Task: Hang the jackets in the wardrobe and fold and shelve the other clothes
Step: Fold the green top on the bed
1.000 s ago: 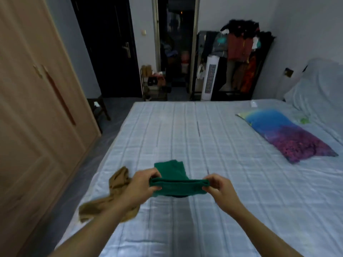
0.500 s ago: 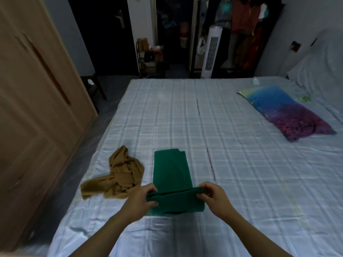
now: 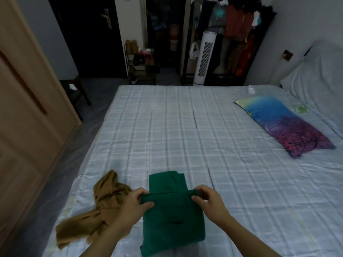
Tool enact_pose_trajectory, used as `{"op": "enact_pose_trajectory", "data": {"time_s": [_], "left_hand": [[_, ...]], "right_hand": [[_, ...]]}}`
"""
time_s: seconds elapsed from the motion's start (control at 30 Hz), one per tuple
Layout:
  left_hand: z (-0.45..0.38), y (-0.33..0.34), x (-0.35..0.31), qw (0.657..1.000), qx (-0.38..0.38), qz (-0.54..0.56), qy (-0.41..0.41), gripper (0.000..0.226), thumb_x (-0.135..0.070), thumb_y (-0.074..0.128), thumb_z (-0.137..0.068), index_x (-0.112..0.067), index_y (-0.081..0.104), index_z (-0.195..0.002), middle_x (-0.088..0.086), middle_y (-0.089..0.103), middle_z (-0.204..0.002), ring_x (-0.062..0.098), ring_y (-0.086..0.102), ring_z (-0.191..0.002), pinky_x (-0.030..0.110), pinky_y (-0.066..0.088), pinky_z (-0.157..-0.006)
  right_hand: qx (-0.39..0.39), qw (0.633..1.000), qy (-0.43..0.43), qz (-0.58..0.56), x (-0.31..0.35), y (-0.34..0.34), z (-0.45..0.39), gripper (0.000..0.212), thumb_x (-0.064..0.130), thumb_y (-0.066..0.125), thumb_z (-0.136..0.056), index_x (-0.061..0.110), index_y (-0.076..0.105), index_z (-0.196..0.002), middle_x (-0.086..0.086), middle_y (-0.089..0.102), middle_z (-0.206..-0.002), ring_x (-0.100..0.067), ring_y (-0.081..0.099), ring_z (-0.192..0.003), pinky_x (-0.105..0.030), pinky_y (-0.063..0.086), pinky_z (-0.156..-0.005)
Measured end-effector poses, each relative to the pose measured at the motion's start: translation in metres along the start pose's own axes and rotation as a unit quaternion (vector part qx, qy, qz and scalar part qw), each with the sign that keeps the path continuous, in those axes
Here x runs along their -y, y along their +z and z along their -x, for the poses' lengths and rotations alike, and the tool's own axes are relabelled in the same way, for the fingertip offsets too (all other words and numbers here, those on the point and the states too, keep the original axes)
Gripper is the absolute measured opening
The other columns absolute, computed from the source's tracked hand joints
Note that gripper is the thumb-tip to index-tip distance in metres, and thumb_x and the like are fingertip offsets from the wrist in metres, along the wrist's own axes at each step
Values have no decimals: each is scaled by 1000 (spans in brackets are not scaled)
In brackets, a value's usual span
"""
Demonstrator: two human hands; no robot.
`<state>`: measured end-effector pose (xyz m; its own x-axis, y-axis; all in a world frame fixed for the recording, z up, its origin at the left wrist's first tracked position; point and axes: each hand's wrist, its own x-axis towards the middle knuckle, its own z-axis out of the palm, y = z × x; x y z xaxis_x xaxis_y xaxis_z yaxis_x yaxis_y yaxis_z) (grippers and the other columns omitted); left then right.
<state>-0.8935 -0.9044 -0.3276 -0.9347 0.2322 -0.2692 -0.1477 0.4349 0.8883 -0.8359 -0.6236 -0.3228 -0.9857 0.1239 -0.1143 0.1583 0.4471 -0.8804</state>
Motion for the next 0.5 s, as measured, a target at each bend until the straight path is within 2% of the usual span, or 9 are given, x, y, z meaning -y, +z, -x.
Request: {"op": "enact_pose_trajectory", "data": {"time_s": [0.13,0.23,0.3,0.37,0.43,0.5], "left_hand": [[-42,2,-3,1000,-15,7,-20,15,1,76,-80,-9,66,-80,1,69,-71,15,67,-68,22,51,-59],[-80,8,8,999,-25,-5,-42,14,-5,78,-80,-15,67,-80,-2,70,-72,16,68,-70,30,54,-62],[-106,12,19,998,-24,-9,-54,14,-9,79,-80,-17,67,-81,-1,71,-75,18,69,-73,34,57,-66],[-136,16,32,997,-25,-12,-67,13,-13,79,-81,-18,67,-83,0,72,-79,19,69,-76,38,58,-69],[-168,19,48,996,-27,-8,-80,13,-17,79,-80,-18,66,-83,2,71,-81,22,69,-78,42,59,-73],[-200,25,66,995,-36,7,-90,15,-21,78,-80,-18,65,-86,3,71,-84,23,68,-82,44,58,-77]], "right_hand": [[-3,1000,22,-5,-10,5,-39,8,14,70,-87,20,67,-83,-7,64,-77,-26,59,-73,-39,52,-71],[-15,999,51,-13,-27,12,-74,8,13,71,-87,17,67,-81,-3,60,-71,-10,54,-65,-27,49,-64],[-21,997,68,-16,-39,17,-99,6,13,71,-87,14,67,-83,-1,59,-71,-5,53,-63,-18,47,-61],[-22,996,86,-21,-54,24,-128,4,15,71,-88,14,68,-85,-5,62,-74,-13,58,-66,-18,49,-62],[-20,994,103,-31,-72,35,-160,3,16,71,-88,15,68,-87,-11,66,-79,-27,63,-75,-25,53,-67],[-27,992,116,-43,-91,47,-191,5,14,71,-88,15,68,-92,-10,67,-82,-29,65,-80,-23,54,-69]]}}
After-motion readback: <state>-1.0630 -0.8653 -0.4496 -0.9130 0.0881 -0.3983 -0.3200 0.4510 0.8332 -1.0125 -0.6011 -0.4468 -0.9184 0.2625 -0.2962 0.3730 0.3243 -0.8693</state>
